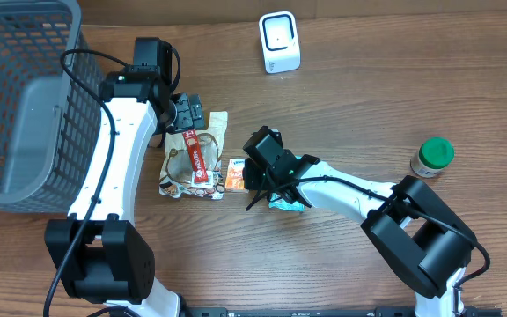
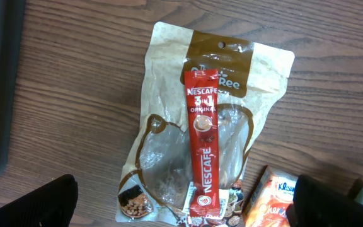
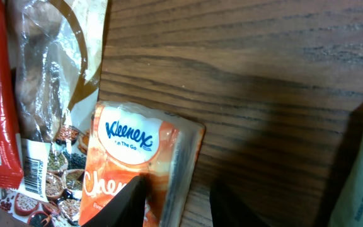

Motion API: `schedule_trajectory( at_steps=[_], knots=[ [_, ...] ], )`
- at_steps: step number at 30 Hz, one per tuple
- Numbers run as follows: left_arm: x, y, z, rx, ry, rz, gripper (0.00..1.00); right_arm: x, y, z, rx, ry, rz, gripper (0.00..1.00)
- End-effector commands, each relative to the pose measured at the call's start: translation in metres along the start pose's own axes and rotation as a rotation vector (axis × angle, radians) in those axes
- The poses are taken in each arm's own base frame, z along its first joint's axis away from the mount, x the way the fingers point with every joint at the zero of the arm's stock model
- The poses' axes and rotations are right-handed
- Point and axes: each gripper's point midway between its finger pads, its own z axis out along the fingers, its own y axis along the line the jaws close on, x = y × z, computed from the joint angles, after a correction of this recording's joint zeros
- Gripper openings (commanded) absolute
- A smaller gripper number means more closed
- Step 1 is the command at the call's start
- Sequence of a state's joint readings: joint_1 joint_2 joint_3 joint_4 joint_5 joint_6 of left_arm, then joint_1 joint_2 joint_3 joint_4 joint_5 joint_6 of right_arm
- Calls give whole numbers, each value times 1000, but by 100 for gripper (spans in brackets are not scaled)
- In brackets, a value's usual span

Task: Scan the item barcode
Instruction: 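Close the right gripper on the orange pack's edge, then lift the orange pack and pull it right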

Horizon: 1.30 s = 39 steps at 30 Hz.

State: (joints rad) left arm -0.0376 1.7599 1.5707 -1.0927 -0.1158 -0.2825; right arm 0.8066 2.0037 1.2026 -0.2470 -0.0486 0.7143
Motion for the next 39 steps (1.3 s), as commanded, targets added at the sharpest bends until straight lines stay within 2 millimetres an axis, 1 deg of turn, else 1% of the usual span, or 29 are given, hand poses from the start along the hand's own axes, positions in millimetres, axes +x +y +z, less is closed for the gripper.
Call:
schedule_trajectory(
  at_steps=[1, 8, 14, 17, 20, 22, 25, 27, 29, 31, 34, 36, 39],
  knots=[
    [-6, -2, -11, 15, -33, -12, 100, -13, 16, -13, -42, -33, -1, 35],
    [-6, -2, -11, 15, -33, -12, 100, -10, 13, -11, -35, -26, 1, 35],
    [-6, -2, -11, 15, -33, -12, 100, 6, -1, 8, 6, 21, 43, 34],
    [-6, -2, -11, 15, -33, -12, 100, 13, -7, 16, 20, 46, 44, 25],
    [-6, -2, -11, 15, -33, -12, 99, 19, -9, 17, 23, 69, 45, 10],
    [-6, -2, -11, 15, -33, -12, 100, 20, -7, 17, 10, 81, 47, 4],
    [-5, -2, -11, 15, -33, -12, 100, 15, -6, 12, -20, 96, 65, 4],
    [-6, -2, -11, 15, -33, -12, 100, 9, -1, 1, -79, 123, 79, 4],
    [-6, -2, -11, 15, -33, -12, 100, -5, 9, -20, -195, 153, 64, 4],
    [-6, -2, -11, 15, -33, -12, 100, -19, 20, -46, -331, 178, 39, 4],
    [-5, -2, -11, 15, -33, -12, 100, -35, 30, -87, -527, 205, -10, 4],
    [-6, -2, -11, 15, -33, -12, 100, -43, 35, -113, -652, 225, -33, 4],
    [-6, -2, -11, 15, -33, -12, 100, -54, 36, -150, -829, 244, -66, 4]
  ],
)
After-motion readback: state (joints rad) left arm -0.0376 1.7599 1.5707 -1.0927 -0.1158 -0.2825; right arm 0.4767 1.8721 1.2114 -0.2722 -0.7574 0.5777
